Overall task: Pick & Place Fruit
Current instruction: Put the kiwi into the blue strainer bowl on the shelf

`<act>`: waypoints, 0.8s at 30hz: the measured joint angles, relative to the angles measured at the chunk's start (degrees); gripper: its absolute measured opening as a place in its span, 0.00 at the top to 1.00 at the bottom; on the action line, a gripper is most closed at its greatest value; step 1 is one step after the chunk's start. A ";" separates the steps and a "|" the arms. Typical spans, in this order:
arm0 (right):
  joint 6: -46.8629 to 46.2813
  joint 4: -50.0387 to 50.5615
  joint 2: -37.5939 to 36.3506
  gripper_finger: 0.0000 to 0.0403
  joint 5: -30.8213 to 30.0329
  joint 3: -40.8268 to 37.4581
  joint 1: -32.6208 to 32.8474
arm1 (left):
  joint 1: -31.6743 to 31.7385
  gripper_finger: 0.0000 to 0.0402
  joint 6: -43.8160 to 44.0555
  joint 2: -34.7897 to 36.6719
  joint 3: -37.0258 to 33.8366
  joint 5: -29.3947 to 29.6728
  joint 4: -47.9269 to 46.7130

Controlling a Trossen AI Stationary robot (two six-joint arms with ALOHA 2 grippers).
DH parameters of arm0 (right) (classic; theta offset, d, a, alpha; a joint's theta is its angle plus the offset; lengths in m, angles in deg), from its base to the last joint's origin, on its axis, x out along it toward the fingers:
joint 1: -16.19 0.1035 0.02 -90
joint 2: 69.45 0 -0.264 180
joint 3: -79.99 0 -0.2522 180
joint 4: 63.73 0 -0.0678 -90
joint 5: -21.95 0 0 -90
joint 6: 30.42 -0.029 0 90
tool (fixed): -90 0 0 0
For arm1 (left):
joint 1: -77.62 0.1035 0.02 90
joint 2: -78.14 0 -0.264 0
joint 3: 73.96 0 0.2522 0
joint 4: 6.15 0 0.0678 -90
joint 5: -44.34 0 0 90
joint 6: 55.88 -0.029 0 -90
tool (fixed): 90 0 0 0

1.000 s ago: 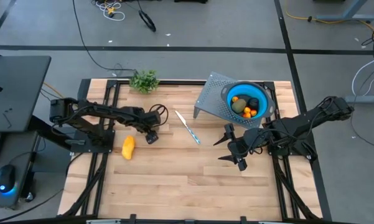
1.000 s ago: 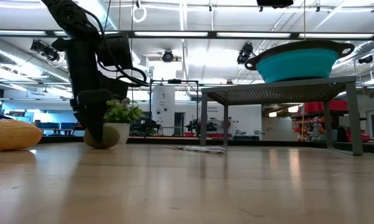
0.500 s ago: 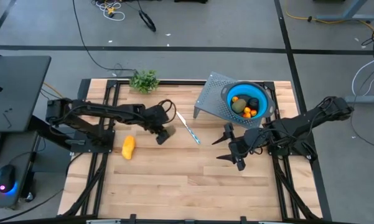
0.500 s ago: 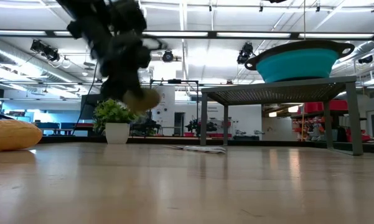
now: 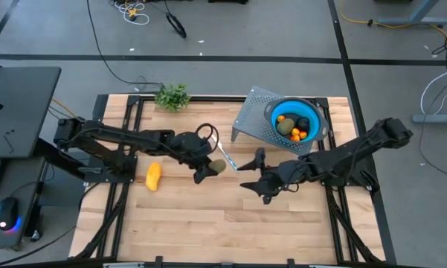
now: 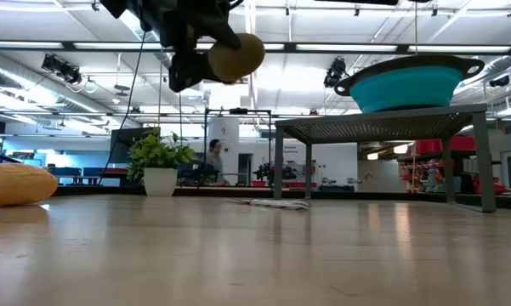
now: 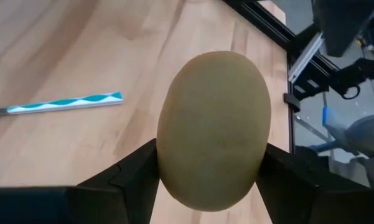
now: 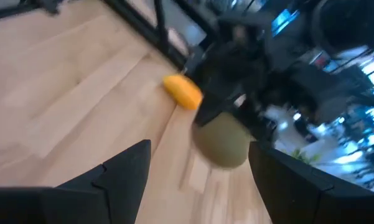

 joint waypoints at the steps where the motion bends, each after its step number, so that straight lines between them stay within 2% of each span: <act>1: 0.40 -1.32 0.31 0.30 0.00 0.00 0.00 | -0.54 0.40 0.12 0.00 0.00 0.12 0.15; 5: 0.88 -4.33 1.06 0.30 0.16 0.00 -0.02 | -2.58 0.40 1.00 0.00 0.00 1.61 3.14; 11: 1.90 -6.59 2.05 0.29 2.45 0.00 -0.03 | -4.28 0.40 1.44 -0.92 0.11 2.90 12.59; 18: 2.05 -7.42 2.11 0.19 2.94 0.02 -0.70 | -4.97 0.41 2.27 -4.50 0.17 2.45 13.21; 24: 2.23 -8.34 4.61 0.12 9.83 0.00 -2.31 | -5.60 0.41 -1.40 -8.63 4.79 0.39 13.80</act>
